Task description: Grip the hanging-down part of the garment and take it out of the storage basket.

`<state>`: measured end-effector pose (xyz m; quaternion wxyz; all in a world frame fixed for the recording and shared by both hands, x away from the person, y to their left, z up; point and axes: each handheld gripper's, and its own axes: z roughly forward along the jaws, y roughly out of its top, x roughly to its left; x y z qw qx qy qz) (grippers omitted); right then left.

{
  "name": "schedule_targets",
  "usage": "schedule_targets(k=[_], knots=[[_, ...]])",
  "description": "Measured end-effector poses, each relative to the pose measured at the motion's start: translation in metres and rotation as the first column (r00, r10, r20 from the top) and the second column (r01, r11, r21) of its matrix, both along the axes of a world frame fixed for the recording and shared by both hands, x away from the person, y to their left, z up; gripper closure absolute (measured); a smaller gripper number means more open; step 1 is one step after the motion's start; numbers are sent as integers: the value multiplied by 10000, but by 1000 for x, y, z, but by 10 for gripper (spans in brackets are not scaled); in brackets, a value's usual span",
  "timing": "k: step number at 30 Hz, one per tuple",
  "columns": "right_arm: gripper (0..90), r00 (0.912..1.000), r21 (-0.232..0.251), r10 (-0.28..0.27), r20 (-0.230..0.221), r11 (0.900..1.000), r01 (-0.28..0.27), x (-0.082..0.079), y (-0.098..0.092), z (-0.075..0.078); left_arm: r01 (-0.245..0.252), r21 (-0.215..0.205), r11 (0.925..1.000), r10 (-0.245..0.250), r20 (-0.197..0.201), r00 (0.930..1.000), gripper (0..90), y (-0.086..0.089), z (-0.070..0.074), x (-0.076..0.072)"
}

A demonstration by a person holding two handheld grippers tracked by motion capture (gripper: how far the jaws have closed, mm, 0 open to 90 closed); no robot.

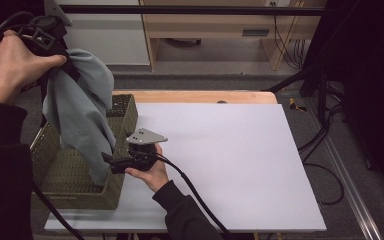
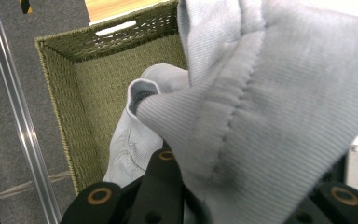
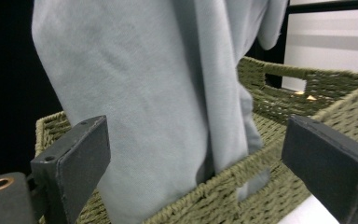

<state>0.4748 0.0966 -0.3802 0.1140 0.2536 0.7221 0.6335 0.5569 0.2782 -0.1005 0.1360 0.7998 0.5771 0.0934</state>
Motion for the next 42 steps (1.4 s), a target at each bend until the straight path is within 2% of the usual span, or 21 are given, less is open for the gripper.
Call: schedule_targets(k=[9, 11, 16, 18, 19, 21, 27, 28, 31, 34, 36, 42], knots=[[76, 9999, -237, 39, -146, 9997, -43, 2, 19, -5, -4, 47, 10000, 4, 2, 10000, 832, 0, 0, -1], [82, 9995, -228, 82, -301, 9997, -89, 2, 25, -5, 23, 43, 10000, -23, 10, 10000, 832, -1, 0, 0], [107, 9994, -418, 128, -308, 9990, -140, 2, 36, -7, 50, 59, 10000, -50, -1, 10000, 832, -2, 0, 0], [161, 9995, -477, 85, -304, 9988, -99, 4, 40, -8, 30, 56, 10000, -30, 59, 10000, 832, -3, 0, 0], [252, 9996, -511, 97, -277, 9986, -111, 5, 45, -9, 25, 83, 10000, -26, 50, 10000, 832, -4, 1, 0], [366, 9998, -652, 112, -144, 9978, -121, 5, 49, -10, -17, 76, 10000, 17, 108, 9999, 832, -4, 0, 0], [829, 9977, -737, 351, -574, 9965, -392, 9, 47, -10, 28, 80, 10000, -29, 69, 10000, 832, -1, 0, -1], [858, 9972, -721, 449, -606, 9962, -493, 10, 44, -10, 8, 67, 10000, -8, 88, 10000, 832, 0, 0, -1], [869, 9941, -751, 799, -735, 9935, -854, 11, 38, -8, 32, 54, 10000, -33, 92, 10000, 833, 1, 0, -1], [871, 9937, -764, 937, -619, 9922, -983, 11, 32, -6, 21, 38, 10000, -22, 122, 9999, 832, 1, 0, -1], [872, 9927, -698, 983, -703, 9922, -1032, 10, 29, -5, -5, 60, 10000, 4, 159, 9999, 833, 1, 1, -2], [872, 9954, -723, 897, -333, 9931, -919, 7, 9, 6, -150, 112, 9998, 146, 318, 9994, 833, 3, 2, -4]])
